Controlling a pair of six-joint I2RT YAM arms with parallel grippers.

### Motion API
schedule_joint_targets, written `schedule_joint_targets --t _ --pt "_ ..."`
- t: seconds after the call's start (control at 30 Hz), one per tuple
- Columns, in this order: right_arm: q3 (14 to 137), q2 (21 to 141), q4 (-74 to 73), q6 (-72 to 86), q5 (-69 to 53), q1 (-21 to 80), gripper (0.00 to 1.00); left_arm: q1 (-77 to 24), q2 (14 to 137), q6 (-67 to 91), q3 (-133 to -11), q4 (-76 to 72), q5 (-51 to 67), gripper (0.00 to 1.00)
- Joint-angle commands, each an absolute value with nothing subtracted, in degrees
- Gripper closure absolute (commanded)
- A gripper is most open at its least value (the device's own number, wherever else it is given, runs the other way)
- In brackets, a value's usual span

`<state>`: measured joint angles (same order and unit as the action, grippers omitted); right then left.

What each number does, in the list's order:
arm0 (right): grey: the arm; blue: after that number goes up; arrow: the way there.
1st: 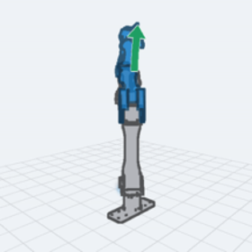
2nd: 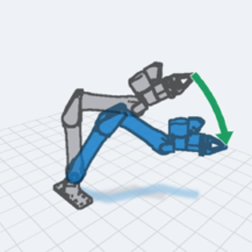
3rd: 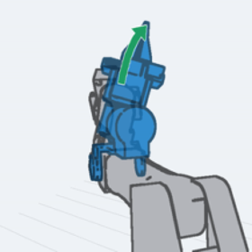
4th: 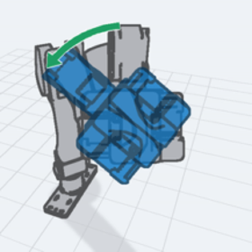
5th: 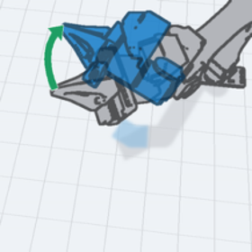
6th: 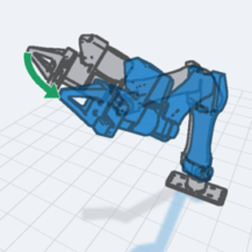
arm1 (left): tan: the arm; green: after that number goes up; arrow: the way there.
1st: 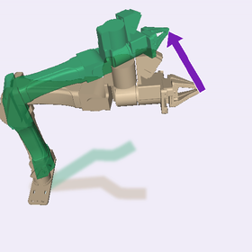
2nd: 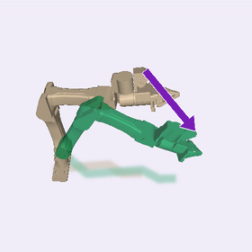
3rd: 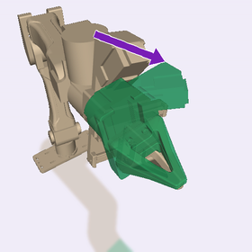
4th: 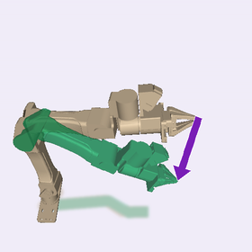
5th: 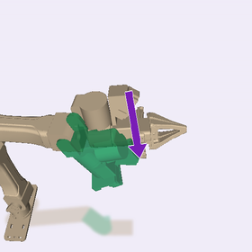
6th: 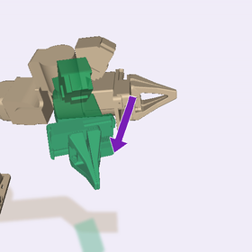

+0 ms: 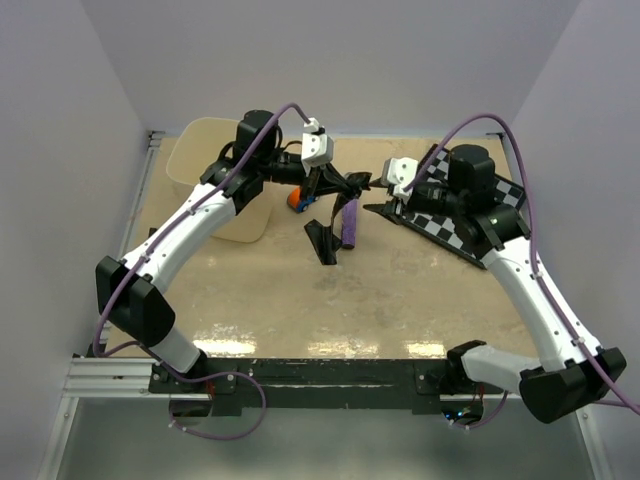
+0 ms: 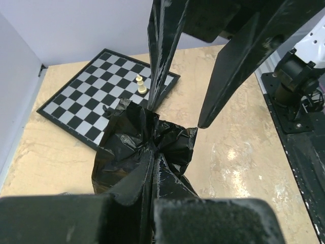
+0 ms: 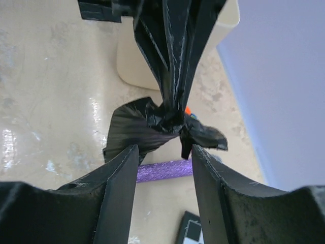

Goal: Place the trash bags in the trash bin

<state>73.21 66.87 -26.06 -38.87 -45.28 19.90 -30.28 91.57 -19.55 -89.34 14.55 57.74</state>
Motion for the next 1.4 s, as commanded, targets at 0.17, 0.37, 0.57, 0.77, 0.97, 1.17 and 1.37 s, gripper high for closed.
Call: schedule_joint_targets --t 0.17,0.37,0.57,0.77,0.97,1.17,1.37 --pt "76.4 65.0 -23.6 -51.5 -38.1 25.5 0.49 -30.1 91.6 -17.8 -91.8 17.1 63.8 1.00" --pt "78.0 67.8 -28.6 -56.2 -37.8 27.0 0.53 -30.1 91.8 -17.1 -92.7 17.5 64.4 1.00" --pt "77.9 67.6 -29.4 -56.8 -37.4 27.4 0.62 -29.9 91.9 -15.6 -92.6 16.6 64.4 1.00" --pt "76.6 65.7 -26.4 -54.7 -36.3 27.5 0.67 -29.6 92.5 -13.5 -92.6 14.9 64.6 1.00" --pt "76.8 63.5 -27.7 -56.6 -38.3 27.9 0.52 -29.1 93.0 -11.0 -92.8 13.4 65.3 1.00" --pt "77.6 64.9 -33.0 -61.9 -37.9 28.6 0.51 -29.0 93.3 -9.2 -92.8 12.4 66.3 1.00" --pt "77.3 66.0 -34.6 -64.4 -36.4 29.4 0.53 -28.8 93.0 -8.3 -92.7 12.2 66.9 1.00"
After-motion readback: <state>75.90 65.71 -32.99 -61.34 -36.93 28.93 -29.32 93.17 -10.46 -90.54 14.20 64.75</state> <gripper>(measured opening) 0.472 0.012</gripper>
